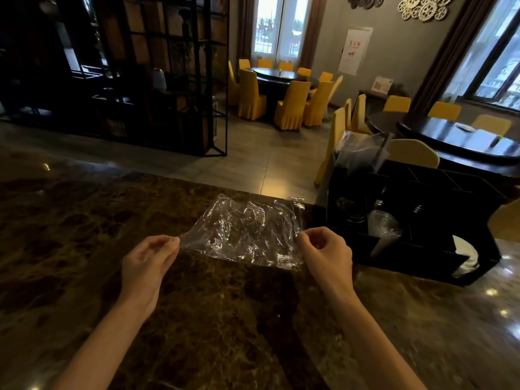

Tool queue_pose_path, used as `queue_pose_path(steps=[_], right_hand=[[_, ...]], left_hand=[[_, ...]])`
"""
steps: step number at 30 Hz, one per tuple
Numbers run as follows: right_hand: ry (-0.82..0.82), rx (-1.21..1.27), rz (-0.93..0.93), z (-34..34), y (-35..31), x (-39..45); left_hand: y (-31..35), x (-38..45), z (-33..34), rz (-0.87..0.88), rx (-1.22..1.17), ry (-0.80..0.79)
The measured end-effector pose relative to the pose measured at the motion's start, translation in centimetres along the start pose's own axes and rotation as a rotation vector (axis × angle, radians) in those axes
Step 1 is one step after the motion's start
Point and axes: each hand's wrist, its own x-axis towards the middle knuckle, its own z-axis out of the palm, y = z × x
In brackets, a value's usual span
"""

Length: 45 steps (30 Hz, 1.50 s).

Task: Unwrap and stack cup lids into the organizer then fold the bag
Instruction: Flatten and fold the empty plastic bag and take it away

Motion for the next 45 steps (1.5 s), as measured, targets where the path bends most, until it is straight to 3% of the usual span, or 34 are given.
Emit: queue_pose_path(steps=[7, 16, 24, 28, 36, 45], right_hand=[[-0.074, -0.061, 0.018, 0.8, 1.3, -0.9], [-0.167, 0.378, 0.194, 0.2, 3.0, 0.0], [-0.228, 0.463, 0.307, -0.6, 5.0, -0.5], [-0.271, 0.445, 0.340, -0.4, 5.7, -1.2], [-0.505, 0.369, 0.380, -1.9, 6.7, -0.3], [-0.434, 0.394, 0.335, -1.1, 3.2, 6.0]], left_hand=[[-0.7, 0.2, -1.2, -0.023, -0.068, 0.015], [-0.7, 1.2, -3.9, -0.156, -0.241, 0.225], [-0.3, 2.3, -7.6, -0.229, -0.221, 0.396], [-1.0, 1.7, -9.1, -0.266, -0.074, 0.358], [2.6, 1.5, -11.6, -0.255, 0.414, 0.079], [7.4, 6.8, -3.6, -0.083, 0.622, -0.133]])
